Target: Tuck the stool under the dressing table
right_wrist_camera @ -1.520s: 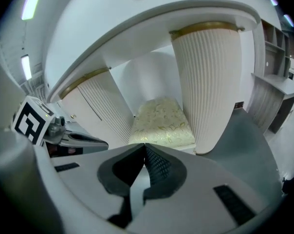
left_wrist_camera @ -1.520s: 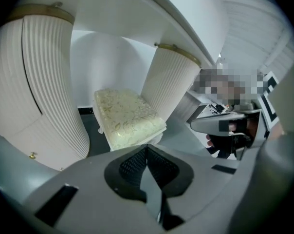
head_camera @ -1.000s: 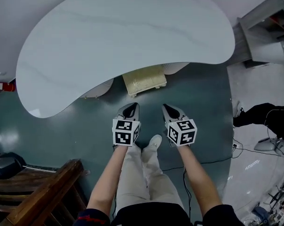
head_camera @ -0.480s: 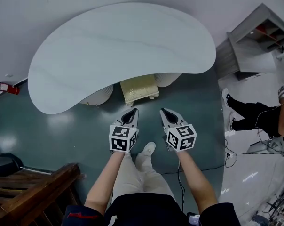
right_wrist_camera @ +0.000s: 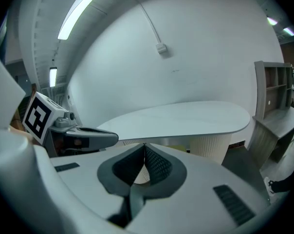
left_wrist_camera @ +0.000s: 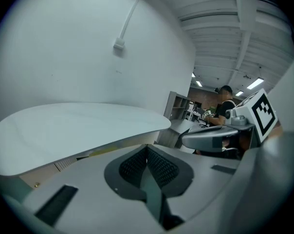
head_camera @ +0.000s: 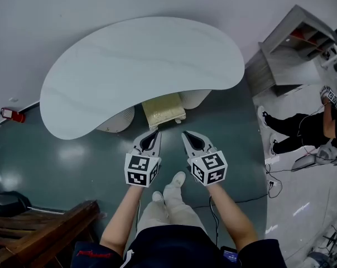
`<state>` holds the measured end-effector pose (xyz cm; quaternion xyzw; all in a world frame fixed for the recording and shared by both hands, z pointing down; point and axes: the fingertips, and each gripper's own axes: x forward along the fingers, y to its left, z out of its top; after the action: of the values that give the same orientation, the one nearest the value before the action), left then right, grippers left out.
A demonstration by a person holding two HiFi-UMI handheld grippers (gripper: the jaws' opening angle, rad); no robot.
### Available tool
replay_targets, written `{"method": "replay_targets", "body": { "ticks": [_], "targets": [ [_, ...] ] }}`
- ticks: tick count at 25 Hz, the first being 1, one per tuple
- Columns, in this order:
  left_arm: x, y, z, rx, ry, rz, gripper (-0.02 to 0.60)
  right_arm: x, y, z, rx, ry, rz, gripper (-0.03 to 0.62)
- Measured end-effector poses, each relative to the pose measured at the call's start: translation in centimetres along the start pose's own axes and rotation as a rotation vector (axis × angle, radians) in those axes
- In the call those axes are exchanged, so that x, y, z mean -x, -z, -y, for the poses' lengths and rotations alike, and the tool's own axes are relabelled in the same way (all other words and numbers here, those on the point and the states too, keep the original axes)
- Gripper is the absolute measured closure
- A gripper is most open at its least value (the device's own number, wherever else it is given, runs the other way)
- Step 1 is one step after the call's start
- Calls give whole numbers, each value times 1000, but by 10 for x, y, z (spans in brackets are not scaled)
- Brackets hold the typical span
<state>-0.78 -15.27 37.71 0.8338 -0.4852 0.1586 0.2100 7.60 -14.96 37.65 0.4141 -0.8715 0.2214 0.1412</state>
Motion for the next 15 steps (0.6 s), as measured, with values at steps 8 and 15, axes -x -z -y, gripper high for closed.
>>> {"method": "replay_targets", "body": {
  "ticks": [8,15],
  "targets": [
    [51,-20,26,23,20,41,565,36,-16,-35,-1,4,32,576],
    [94,-36,61,17,61,91,565,70,-36,-69,-46,-23,95,576]
  ]
}}
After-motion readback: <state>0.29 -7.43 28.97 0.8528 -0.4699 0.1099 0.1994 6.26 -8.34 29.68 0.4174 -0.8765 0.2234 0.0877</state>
